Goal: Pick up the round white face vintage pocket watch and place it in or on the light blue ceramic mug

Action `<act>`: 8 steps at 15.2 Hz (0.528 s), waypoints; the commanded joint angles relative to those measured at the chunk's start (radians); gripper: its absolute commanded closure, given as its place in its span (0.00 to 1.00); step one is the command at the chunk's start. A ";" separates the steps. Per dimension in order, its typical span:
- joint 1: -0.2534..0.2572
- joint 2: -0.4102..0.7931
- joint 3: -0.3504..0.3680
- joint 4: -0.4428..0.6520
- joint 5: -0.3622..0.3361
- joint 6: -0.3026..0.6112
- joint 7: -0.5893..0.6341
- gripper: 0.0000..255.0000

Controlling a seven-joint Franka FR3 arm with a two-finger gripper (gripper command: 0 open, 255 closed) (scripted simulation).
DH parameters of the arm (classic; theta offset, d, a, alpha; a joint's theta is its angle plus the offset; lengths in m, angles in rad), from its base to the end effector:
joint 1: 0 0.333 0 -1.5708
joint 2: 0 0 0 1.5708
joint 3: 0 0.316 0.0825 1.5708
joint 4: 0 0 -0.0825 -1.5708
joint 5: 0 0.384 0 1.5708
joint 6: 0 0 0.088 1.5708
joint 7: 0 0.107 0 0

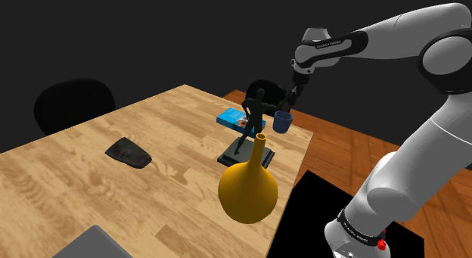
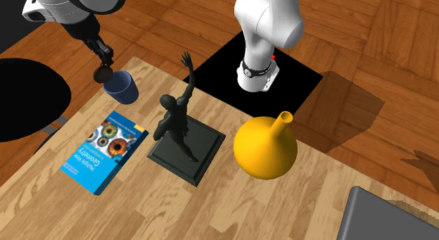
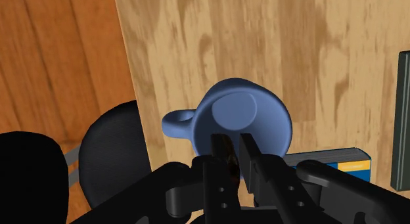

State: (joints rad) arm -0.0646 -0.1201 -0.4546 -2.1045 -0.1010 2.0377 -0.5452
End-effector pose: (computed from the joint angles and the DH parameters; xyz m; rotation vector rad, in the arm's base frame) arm 0.4495 -0.2700 0.4691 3.0849 0.1101 0.0262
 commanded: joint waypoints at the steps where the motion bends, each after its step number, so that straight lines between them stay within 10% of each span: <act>1: 0.000 0.000 0.000 0.000 0.000 0.000 0.000 1.00; 2: 0.000 0.000 0.000 0.000 0.000 0.000 0.000 0.00; 8: 0.001 -0.011 0.003 0.023 -0.003 -0.033 0.003 0.00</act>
State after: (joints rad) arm -0.0638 -0.1267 -0.4524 -2.0919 -0.1033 2.0197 -0.5428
